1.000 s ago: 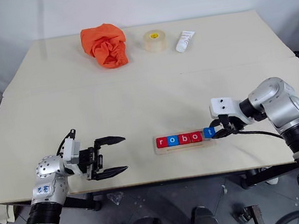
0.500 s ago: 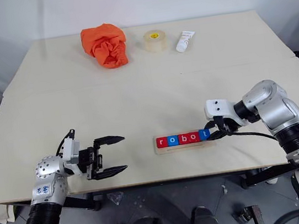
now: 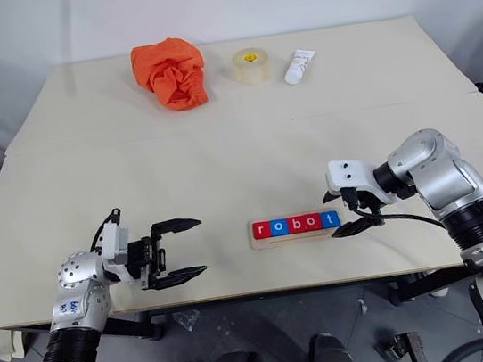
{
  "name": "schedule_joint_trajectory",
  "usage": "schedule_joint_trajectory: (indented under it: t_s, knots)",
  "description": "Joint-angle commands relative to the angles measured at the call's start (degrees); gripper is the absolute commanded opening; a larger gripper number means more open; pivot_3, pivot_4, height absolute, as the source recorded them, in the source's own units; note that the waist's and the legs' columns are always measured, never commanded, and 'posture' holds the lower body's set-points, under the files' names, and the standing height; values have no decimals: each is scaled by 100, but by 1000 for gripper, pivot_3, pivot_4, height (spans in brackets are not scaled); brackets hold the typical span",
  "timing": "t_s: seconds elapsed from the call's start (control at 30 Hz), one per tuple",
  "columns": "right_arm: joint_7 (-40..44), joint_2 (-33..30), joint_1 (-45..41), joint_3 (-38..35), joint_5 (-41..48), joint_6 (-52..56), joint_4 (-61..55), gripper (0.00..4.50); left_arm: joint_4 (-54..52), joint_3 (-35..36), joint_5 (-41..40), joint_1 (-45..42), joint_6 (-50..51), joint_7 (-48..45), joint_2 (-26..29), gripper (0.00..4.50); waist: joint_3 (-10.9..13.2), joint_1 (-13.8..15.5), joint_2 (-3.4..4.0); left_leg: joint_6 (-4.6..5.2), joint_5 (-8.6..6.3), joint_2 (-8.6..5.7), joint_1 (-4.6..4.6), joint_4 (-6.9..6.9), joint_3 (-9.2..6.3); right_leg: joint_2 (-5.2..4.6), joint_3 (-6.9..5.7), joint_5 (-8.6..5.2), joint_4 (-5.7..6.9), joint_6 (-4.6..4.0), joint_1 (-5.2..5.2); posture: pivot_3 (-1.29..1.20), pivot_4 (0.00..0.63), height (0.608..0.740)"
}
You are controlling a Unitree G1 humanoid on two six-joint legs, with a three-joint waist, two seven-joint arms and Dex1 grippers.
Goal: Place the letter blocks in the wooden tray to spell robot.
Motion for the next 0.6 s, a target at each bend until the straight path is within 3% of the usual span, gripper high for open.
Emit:
schedule_joint_trajectory:
  t_s: [0.03,0.3,0.47,0.6]
  knots:
    - [-28,-219,70,-491,321,159,-288,4463,-266,110,17,46,-34,283,-27,4500,0,9,0,0,0,0,0,0,0,-1,0,0,0,0,0,0,150,740]
    - [-89,-417,1125,-2247,1545,-538,-99,4463,-678,305,212,149,438,1444,141,4500,0,46,0,-1,-1,0,0,-4,-10,-1,0,0,-4,0,6,0,150,740]
    - [574,-776,2221,-3047,2443,-795,23,4463,-573,467,40,136,444,1157,335,4500,0,55,0,-1,-1,0,1,-4,-4,0,-2,0,-5,0,8,0,150,740]
    - [576,-1191,2849,-3079,2742,-1387,328,4463,-467,605,-73,205,415,825,503,4500,0,42,0,0,-1,1,5,-2,2,-2,-2,0,-6,0,11,0,150,740]
